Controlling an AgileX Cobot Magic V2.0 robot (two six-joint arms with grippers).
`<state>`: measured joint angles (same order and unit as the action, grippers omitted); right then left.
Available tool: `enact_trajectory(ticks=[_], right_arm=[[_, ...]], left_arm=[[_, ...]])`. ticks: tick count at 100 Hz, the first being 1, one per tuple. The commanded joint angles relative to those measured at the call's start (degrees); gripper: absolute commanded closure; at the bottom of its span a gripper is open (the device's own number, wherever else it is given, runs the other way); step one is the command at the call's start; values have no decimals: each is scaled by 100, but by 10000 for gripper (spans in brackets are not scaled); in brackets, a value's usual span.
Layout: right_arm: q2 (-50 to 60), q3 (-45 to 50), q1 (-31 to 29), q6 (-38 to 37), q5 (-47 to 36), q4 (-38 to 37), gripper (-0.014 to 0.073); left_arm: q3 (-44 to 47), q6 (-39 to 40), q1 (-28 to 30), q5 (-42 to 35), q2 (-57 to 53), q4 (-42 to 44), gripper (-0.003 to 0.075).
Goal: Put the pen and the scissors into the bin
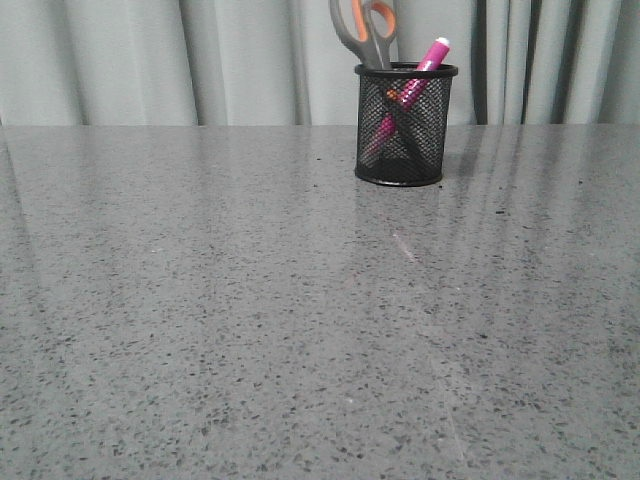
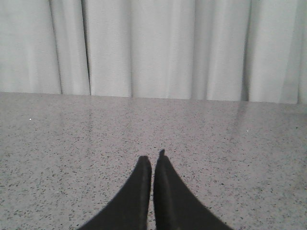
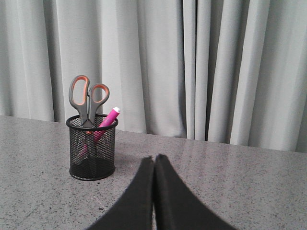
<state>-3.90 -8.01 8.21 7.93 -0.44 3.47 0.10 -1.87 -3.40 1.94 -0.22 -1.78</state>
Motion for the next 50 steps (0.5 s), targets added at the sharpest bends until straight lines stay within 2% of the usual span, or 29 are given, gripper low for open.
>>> enact_trajectory(ticks=[1,14,20,50], right_arm=[[-31,-166,-42,42,-421,-9,669],[-31,-138,-42,42,-421,-9,669],[-31,-108,-91,26,-416,-245,669],[78,495,-795,-313,-201,-248,669]], left_arm=[[251,70,-3,-406,-190,-44,739],[251,70,-3,-406,-190,-44,739],[251,70,-3,-406,-190,-44,739],[251,70,-3,-406,-190,-44,739]])
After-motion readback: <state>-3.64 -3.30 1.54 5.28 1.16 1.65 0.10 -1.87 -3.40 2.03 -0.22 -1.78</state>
